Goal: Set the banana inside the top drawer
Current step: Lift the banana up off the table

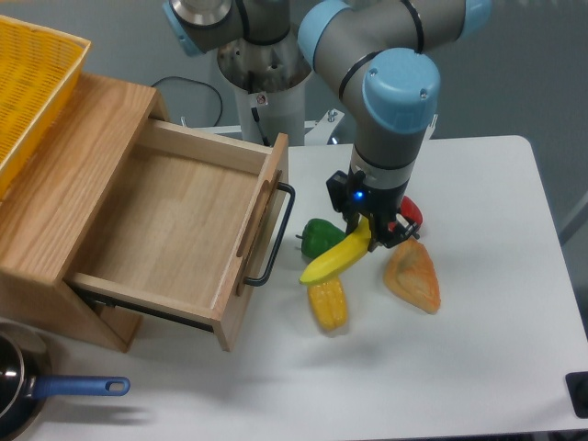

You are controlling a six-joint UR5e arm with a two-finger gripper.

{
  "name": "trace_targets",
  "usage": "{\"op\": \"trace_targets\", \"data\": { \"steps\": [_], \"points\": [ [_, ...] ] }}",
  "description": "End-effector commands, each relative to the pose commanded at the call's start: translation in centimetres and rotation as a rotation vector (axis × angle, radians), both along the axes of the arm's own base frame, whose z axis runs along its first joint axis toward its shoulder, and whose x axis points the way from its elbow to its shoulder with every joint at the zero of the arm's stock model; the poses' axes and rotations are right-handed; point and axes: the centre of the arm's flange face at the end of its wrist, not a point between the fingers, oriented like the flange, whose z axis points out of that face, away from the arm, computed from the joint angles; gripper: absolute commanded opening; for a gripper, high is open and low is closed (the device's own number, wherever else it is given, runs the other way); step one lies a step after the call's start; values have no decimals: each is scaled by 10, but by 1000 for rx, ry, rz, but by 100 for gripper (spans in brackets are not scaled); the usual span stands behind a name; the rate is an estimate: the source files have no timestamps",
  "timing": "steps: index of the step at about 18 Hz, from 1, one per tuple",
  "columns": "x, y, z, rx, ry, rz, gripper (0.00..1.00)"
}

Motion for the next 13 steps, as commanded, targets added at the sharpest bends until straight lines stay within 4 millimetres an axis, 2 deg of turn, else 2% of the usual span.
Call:
{"op": "trace_targets", "data": {
  "steps": [2, 4, 5, 10, 13],
  "points": [
    [4, -1, 3, -7, -19, 0, 43],
    [11, -9, 18, 0, -8, 3, 43],
    [12, -9, 20, 3, -7, 3, 43],
    [4, -21, 21, -7, -33, 22, 43],
    [7, -23, 31, 5, -69, 34, 43]
  ]
}}
